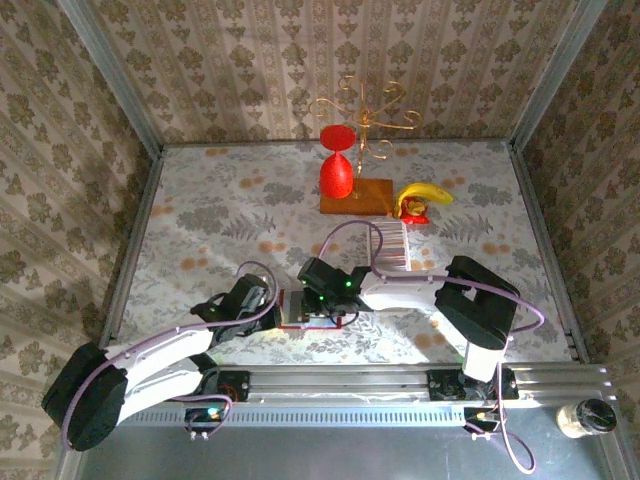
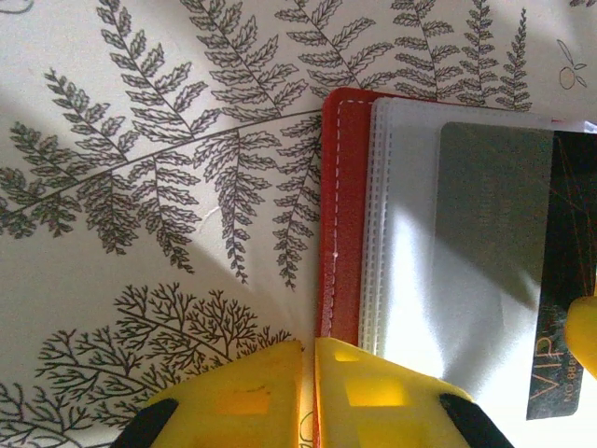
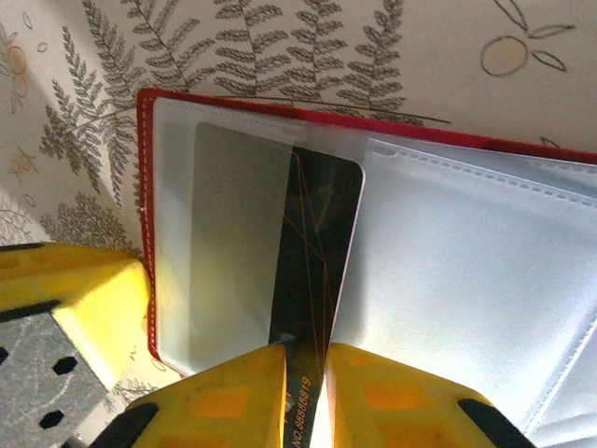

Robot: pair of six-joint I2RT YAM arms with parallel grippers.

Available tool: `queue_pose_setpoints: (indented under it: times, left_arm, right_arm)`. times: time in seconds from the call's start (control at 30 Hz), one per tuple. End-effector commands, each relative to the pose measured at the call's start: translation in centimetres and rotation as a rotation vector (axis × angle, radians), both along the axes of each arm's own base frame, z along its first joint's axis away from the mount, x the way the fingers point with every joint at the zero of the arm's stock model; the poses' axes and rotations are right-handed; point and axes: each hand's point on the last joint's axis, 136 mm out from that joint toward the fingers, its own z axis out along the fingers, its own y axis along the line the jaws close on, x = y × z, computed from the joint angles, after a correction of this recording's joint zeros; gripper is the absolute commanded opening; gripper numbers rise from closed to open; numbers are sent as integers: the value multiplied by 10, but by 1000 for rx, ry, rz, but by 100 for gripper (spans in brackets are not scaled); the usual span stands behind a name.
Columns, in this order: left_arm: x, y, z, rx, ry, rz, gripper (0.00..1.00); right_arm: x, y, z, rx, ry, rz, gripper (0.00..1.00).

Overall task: Put the credit cards into the card holder
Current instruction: Insert the credit card into the card slot.

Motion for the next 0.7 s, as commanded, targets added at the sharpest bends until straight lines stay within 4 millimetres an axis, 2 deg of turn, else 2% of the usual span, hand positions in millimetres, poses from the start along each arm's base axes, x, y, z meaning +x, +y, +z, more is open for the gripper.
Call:
queue_pose_setpoints:
  times: [0.0,0.17,0.37,0.47,0.67]
  left_arm:
    - [-22,4,-16,17,92,-30,12]
    - [-23,3,-14,9,87,-32,12]
    - [-23,4,-15,14,85,-26,13]
    - [-23,6,-15,22,83,-18,14]
    - [-22,8,-15,26,76,-16,17]
  right_arm:
    - [0,15,2,5,-3,26,15]
    - [0,19,-2,4,3,31,9]
    - [1,11,2,-16,-14,25,18]
    - [1,1,9,-34,-38,14,24]
    - [-5,-22,21,-66,-66,1,28]
